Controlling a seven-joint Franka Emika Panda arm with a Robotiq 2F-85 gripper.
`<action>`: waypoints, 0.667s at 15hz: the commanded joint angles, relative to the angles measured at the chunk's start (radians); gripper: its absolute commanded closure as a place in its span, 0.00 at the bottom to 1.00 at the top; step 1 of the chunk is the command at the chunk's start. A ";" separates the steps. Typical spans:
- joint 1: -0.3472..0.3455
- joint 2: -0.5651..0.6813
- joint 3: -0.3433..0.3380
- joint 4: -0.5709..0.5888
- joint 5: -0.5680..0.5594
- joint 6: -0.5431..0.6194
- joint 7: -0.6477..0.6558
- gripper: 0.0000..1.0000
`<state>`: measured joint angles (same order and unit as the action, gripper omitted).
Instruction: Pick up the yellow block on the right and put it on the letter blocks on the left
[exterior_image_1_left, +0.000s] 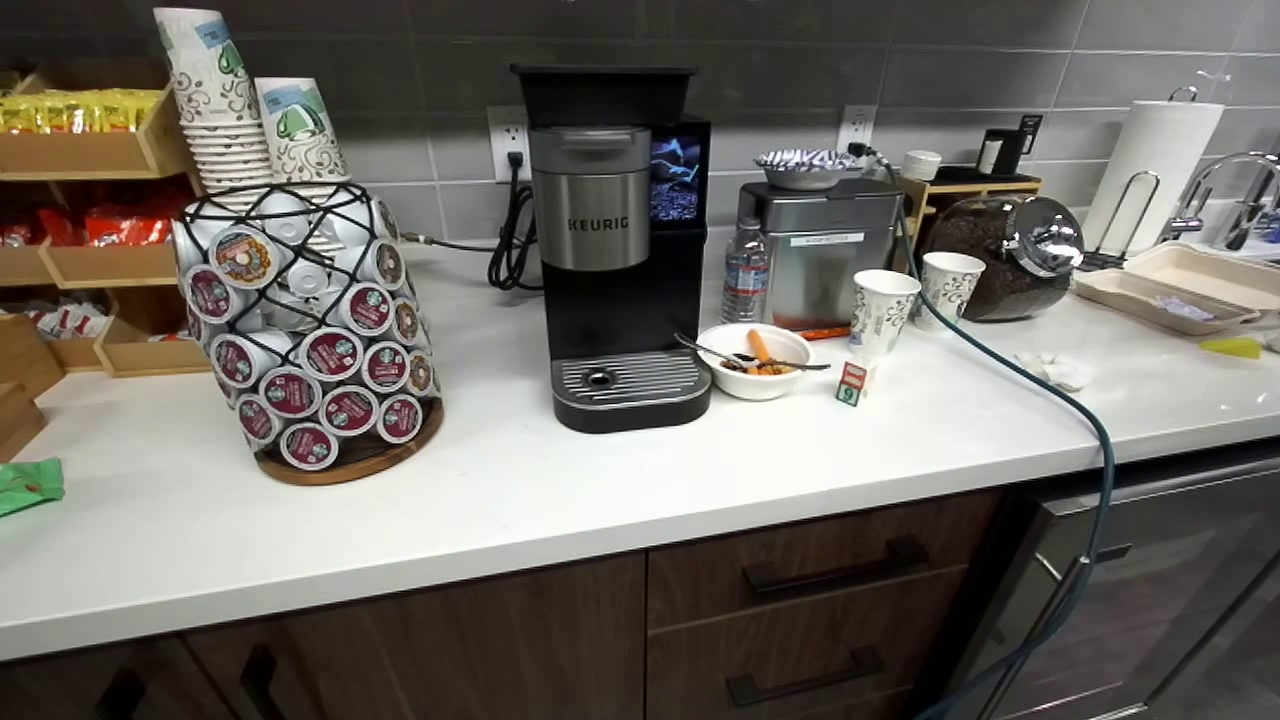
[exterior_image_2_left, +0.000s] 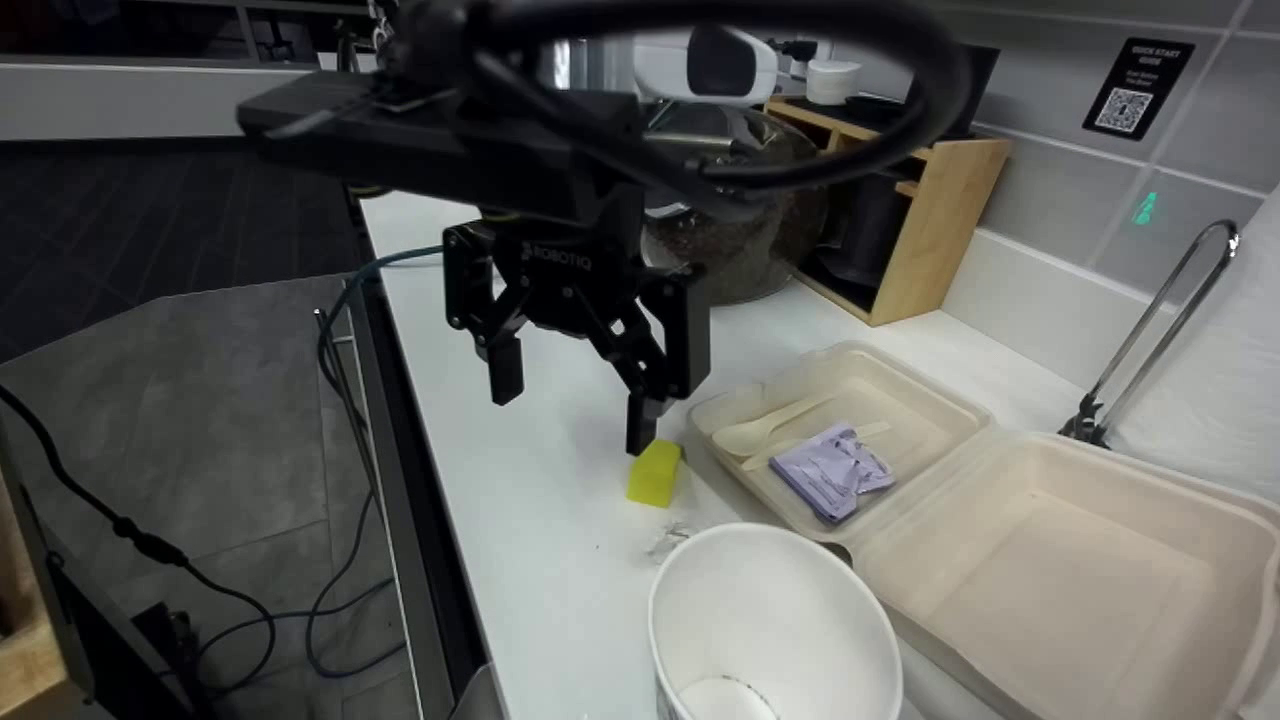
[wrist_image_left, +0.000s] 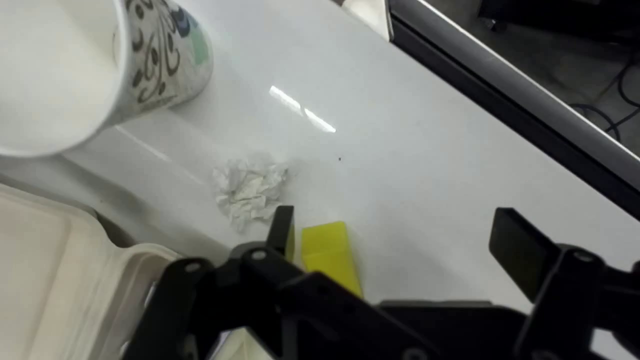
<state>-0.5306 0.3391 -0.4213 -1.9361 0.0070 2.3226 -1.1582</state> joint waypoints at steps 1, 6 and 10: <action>-0.040 -0.007 0.051 -0.073 0.005 0.127 -0.066 0.00; -0.074 0.012 0.093 -0.102 0.033 0.173 -0.097 0.01; -0.120 0.049 0.142 -0.070 0.094 0.170 -0.163 0.07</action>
<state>-0.6095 0.3599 -0.3174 -2.0228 0.0551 2.4702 -1.2659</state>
